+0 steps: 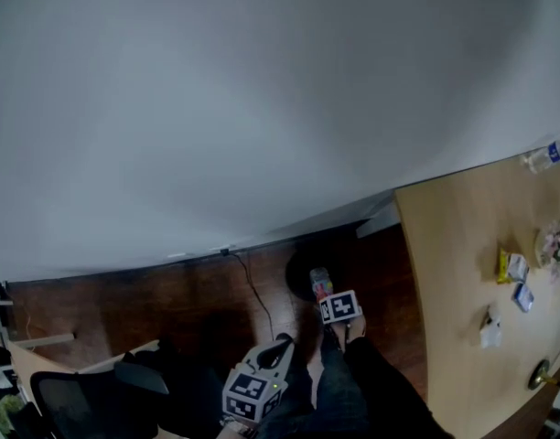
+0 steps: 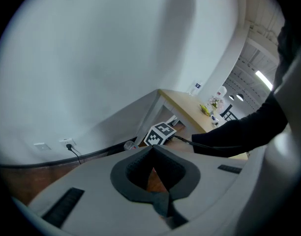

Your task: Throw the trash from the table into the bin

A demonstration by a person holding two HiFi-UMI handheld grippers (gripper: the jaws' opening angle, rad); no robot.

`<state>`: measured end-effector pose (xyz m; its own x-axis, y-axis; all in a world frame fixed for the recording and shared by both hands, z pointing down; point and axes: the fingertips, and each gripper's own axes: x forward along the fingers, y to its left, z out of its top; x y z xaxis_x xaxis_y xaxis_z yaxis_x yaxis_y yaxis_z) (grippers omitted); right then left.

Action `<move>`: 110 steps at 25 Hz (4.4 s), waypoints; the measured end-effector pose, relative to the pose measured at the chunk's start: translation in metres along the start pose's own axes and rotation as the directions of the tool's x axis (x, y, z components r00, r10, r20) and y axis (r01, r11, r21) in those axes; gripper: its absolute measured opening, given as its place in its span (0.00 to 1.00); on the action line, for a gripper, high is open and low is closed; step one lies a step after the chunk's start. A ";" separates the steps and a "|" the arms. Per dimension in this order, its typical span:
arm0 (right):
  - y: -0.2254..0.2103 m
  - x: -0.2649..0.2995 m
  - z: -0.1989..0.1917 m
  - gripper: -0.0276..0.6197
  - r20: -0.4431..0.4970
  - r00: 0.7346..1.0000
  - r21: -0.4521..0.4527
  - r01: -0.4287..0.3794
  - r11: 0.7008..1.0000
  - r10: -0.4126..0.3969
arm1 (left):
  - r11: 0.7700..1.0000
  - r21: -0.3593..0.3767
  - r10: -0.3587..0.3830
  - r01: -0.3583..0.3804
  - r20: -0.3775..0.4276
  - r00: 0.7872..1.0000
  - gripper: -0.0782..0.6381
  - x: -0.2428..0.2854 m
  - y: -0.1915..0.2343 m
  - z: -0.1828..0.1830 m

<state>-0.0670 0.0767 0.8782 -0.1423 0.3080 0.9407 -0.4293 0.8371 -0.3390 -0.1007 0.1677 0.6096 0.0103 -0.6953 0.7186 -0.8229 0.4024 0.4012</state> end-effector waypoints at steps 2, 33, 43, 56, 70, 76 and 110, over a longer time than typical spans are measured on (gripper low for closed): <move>-0.009 0.024 0.015 0.53 -0.022 1.000 -0.012 0.008 1.000 -0.009 | 0.999 -0.035 0.012 -0.013 -0.005 1.000 0.12 0.009 0.009 0.003; 0.095 -0.171 0.005 0.14 0.327 0.919 -0.185 -0.165 0.969 0.219 | 0.999 0.020 -0.032 0.031 0.039 0.999 0.12 -0.027 0.005 0.026; 0.153 -0.293 -0.052 0.10 0.473 0.852 -0.276 -0.099 0.956 0.225 | 0.977 0.203 -0.085 0.067 0.078 0.993 0.11 -0.101 -0.035 0.021; 0.135 -0.336 -0.144 0.11 0.601 0.796 -0.101 -0.007 0.995 0.066 | 0.918 0.318 -0.264 0.238 0.041 0.964 0.11 -0.110 -0.110 -0.001; 0.021 -0.383 -0.161 0.10 0.714 0.699 0.018 0.017 1.000 -0.025 | 0.835 0.459 -0.307 0.303 -0.067 0.949 0.11 -0.048 -0.209 0.023; -0.077 -0.407 -0.171 0.11 0.756 0.641 0.161 0.014 0.987 -0.132 | 0.782 0.513 -0.310 0.354 -0.172 0.935 0.11 0.005 -0.275 0.039; -0.279 -0.372 -0.177 0.35 0.600 0.728 0.326 0.156 0.933 -0.331 | 0.799 0.513 -0.202 0.313 -0.261 0.944 0.12 0.080 -0.345 0.058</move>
<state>0.2634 -0.1919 0.6206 -0.4965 -0.3240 0.8053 -0.7129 0.6815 -0.1653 0.1509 -0.0613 0.4954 0.3243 -0.5825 0.7453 -0.9459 -0.2014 0.2542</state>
